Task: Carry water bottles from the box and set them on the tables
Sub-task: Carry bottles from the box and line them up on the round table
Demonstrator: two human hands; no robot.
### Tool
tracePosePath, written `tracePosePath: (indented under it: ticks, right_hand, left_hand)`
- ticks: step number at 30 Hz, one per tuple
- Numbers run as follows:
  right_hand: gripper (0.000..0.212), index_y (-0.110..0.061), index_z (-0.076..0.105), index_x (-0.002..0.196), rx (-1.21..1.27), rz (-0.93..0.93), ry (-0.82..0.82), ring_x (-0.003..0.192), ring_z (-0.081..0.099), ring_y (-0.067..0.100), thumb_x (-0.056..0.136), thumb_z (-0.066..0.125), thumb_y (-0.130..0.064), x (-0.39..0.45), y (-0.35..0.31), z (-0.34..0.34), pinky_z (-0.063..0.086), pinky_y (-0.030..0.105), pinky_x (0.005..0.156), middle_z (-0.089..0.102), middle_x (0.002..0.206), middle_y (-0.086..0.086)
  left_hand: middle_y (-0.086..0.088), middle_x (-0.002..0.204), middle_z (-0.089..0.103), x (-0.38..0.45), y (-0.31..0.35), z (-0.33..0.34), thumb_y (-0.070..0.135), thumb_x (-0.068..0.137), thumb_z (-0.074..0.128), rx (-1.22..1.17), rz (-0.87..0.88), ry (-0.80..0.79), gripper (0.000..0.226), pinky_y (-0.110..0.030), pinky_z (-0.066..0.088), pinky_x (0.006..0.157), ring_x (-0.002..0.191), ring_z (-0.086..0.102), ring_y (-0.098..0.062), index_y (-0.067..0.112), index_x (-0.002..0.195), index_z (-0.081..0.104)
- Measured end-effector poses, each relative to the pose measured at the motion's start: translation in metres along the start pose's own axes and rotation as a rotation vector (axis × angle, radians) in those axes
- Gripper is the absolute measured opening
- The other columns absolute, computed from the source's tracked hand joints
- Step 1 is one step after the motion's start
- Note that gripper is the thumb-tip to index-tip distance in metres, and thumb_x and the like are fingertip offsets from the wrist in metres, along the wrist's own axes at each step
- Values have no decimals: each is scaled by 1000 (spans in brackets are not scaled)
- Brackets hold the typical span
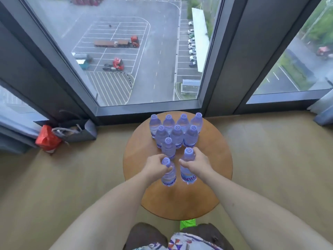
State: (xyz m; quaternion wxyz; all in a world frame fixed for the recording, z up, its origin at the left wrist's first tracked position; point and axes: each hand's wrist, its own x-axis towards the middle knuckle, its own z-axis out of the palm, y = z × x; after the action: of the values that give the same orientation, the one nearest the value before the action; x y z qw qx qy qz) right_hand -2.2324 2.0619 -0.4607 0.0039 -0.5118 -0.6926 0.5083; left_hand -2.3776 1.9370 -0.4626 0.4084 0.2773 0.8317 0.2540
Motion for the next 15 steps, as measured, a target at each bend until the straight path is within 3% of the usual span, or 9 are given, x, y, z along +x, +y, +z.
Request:
tracePosePath:
  ticks: [3, 6, 9, 15]
  right_hand:
    - [39, -13, 64, 109, -80, -20, -8, 106, 63, 27, 81, 82, -33, 27, -1, -6, 50, 39, 96, 67, 111, 9]
    - [39, -19, 68, 116, -66, -17, -23, 112, 64, 24, 82, 82, -31, 46, 1, -7, 48, 38, 102, 72, 115, 4]
    - [50, -21, 67, 132, -82, 27, -6, 120, 63, 22, 84, 81, -26, 63, 3, -4, 45, 32, 107, 71, 125, 4]
    - [47, -17, 70, 128, -167, 43, 64, 118, 64, 27, 83, 83, -21, 91, -8, 2, 44, 30, 103, 74, 121, 9]
  left_hand:
    - [0, 95, 73, 18, 1, 12, 20, 81, 78, 91, -2, -42, 23, -27, 54, 78, 90, 66, -20, 18, 104, 73]
    - [-2, 106, 74, 34, -1, 20, 23, 82, 78, 146, -18, -75, 32, -34, 56, 87, 100, 68, -22, 19, 114, 72]
    - [-1, 104, 74, 50, -7, 23, 24, 82, 79, 176, -21, -87, 30, -34, 55, 86, 99, 68, -21, 19, 111, 73]
    - [3, 94, 70, 69, -6, 15, 27, 80, 83, 143, 18, -70, 32, -31, 55, 79, 90, 65, -18, 20, 110, 74]
